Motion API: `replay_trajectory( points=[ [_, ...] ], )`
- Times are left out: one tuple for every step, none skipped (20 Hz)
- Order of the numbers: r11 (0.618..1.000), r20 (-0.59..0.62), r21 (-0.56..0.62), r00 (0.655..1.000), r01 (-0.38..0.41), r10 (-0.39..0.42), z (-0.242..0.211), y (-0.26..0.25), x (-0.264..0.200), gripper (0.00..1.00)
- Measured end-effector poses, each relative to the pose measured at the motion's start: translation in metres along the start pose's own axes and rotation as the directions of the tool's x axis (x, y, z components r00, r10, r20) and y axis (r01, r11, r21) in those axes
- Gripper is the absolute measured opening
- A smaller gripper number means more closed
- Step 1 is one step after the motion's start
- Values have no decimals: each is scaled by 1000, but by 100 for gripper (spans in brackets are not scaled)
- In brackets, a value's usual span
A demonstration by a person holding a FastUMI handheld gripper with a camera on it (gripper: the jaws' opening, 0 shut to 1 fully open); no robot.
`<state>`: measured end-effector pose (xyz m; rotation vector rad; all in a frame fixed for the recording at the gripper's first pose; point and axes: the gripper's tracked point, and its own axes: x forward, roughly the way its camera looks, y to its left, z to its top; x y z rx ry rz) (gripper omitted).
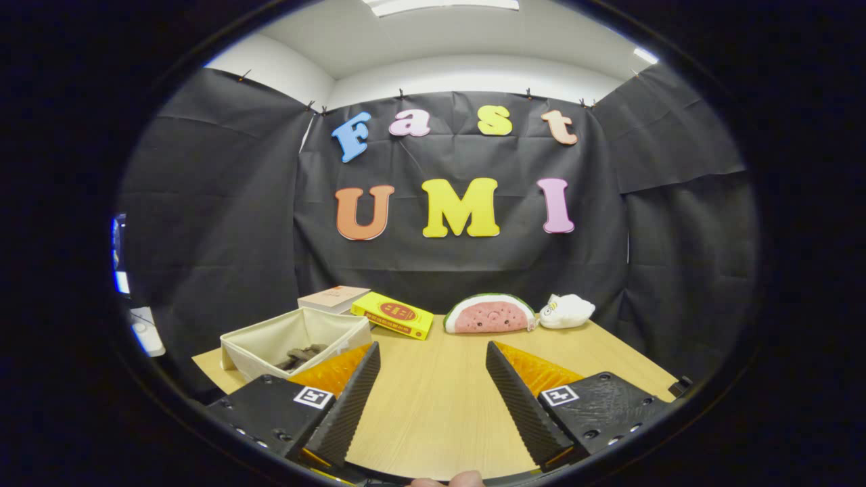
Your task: Open the storage box then place both shoes into the box .Put the left shoe in first, then the right shoe, with the right side of both shoes facing outward in a uniform manner.
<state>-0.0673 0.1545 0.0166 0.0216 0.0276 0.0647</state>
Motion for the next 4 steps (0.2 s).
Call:
replay_trajectory(
  points=[
    [1000, 4, 1, 1000, 3, -3, 1, 0, 0, 95],
    [1000, 5, 3, 1000, 7, -7, 1, 0, 0, 95],
    [1000, 7, 1, 1000, 11, -11, 1, 1, 1, 96],
    [1000, 6, -1, 1000, 14, -14, 0, 0, 3, 95]
  ],
)
